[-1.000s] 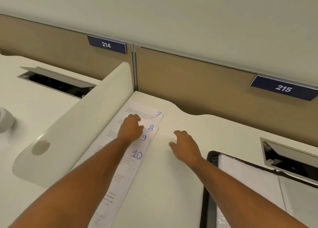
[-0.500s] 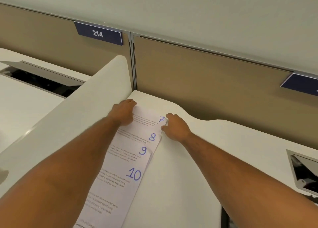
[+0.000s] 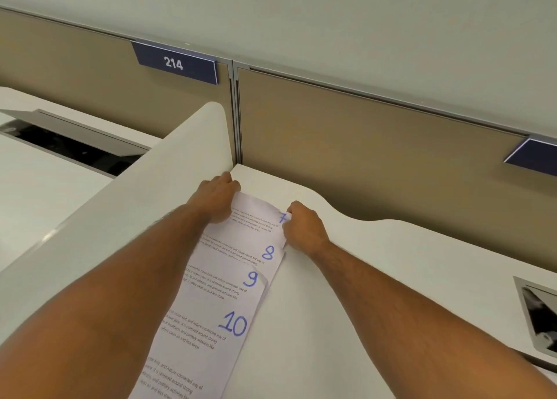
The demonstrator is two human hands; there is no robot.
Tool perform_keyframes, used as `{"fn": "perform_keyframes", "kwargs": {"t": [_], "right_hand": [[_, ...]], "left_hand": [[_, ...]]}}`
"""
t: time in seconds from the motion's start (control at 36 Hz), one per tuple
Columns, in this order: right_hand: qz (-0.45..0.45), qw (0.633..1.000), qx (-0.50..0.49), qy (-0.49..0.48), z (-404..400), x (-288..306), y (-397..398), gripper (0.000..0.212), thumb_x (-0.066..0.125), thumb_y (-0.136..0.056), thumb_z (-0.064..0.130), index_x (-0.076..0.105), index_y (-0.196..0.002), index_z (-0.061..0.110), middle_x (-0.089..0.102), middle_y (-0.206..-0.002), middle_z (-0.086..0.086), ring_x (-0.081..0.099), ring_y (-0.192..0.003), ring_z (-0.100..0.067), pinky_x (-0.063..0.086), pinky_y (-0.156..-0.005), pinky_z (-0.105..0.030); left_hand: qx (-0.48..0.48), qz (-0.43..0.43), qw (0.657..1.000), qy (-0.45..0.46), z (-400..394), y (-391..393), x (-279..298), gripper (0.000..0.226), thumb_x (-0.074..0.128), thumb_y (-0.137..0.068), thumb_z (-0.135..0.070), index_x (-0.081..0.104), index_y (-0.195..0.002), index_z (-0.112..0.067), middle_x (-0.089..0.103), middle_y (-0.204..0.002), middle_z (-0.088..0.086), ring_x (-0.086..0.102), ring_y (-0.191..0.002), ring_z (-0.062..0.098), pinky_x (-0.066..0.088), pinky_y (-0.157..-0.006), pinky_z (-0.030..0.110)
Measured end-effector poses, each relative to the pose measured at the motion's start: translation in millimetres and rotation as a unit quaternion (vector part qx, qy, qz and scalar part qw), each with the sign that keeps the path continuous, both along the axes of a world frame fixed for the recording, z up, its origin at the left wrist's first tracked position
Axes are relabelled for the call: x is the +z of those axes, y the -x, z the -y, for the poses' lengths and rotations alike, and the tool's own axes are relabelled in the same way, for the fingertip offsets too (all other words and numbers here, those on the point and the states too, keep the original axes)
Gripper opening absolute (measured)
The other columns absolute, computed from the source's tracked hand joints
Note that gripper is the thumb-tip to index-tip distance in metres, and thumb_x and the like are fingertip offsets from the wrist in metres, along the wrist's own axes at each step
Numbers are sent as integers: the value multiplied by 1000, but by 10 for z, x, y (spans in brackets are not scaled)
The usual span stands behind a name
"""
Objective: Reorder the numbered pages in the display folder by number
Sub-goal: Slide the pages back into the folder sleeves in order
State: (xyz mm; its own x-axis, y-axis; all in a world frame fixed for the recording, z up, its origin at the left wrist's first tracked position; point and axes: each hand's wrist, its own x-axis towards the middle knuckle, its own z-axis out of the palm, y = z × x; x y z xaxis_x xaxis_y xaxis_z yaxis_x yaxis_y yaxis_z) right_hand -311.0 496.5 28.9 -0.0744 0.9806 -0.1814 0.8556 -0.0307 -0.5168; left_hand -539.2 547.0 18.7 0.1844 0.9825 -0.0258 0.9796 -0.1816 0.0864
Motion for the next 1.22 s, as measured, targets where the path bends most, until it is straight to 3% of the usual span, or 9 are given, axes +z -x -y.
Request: {"fn": "perform_keyframes", "kwargs": {"t": [0.08, 0.14, 0.31, 0.47, 0.58, 0.67, 0.89, 1.0, 1.22], "right_hand": [[-35, 999, -17, -22, 43, 80, -34, 5, 51, -103, 13, 46, -102, 16, 65, -110, -7, 55, -85, -22, 31, -54, -22], [-65, 997, -32, -33, 66, 152, -60, 8, 51, -104, 16, 44, -99, 16, 66, -108, -7, 63, -88, -24, 38, -56, -24], [-120, 989, -65, -59, 154, 483, -145, 6, 52, -102, 16, 46, -101, 17, 66, -103, -5, 69, -91, -26, 60, -72, -43], [-163, 978, -69, -112, 335, 956, -295, 11, 44, -101, 14, 43, -90, 18, 59, -84, 2, 52, -71, -18, 41, -57, -35], [-179, 968, -66, -164, 537, 1312, -435, 19, 41, -107, 32, 43, -91, 22, 60, -83, 3, 54, -71, -15, 46, -59, -36], [-168, 960, -75, -212, 726, 1560, -589, 28, 36, -108, 39, 42, -86, 23, 61, -81, 1, 58, -71, -22, 49, -59, -43], [-139, 936, -111, -304, 1346, 2030, -1143, 24, 41, -108, 34, 50, -91, 20, 64, -77, 1, 57, -69, -25, 44, -58, -41], [-155, 918, -144, -336, 1680, 2147, -1432, 19, 47, -106, 30, 54, -94, 18, 70, -84, 0, 58, -71, -25, 47, -63, -43], [-207, 890, -191, -358, 2412, 2332, -1894, 9, 56, -103, 23, 55, -94, 22, 68, -87, 8, 64, -80, -15, 52, -67, -36]], "left_hand": [[7, 14, 998, -54, 2, 6, 68, 40, 54, -93, -3, 57, -131, -15, 51, -123, 5, 51, -113, 25, 40, -98, 38], [8, 26, 997, -71, 9, -11, 164, 29, 53, -97, -8, 58, -124, -15, 53, -118, 4, 52, -109, 24, 40, -96, 38], [-17, 51, 989, -139, 95, -87, 557, 12, 48, -100, -12, 57, -108, -16, 59, -105, 4, 53, -98, 27, 39, -86, 39], [-35, 77, 970, -228, 265, -200, 1121, 10, 56, -98, -11, 56, -103, -20, 61, -100, -1, 51, -90, 22, 32, -80, 33], [-47, 98, 958, -267, 416, -320, 1508, 13, 69, -94, -22, 56, -95, -22, 64, -94, -3, 47, -82, 16, 34, -79, 30], [-61, 120, 947, -293, 569, -450, 1756, 9, 66, -95, -17, 56, -94, -19, 65, -91, -1, 53, -79, 22, 40, -76, 35], [-76, 222, 907, -349, 1186, -964, 2303, 3, 66, -93, -8, 68, -96, -8, 72, -95, 7, 62, -87, 30, 48, -79, 42], [-41, 307, 886, -345, 1599, -1251, 2475, 10, 66, -94, -11, 70, -103, -8, 72, -101, 6, 61, -94, 28, 45, -84, 37], [-44, 440, 838, -320, 2354, -1827, 2639, 9, 68, -95, -17, 68, -101, -11, 62, -93, -10, 53, -82, 3, 41, -71, 12]]}}
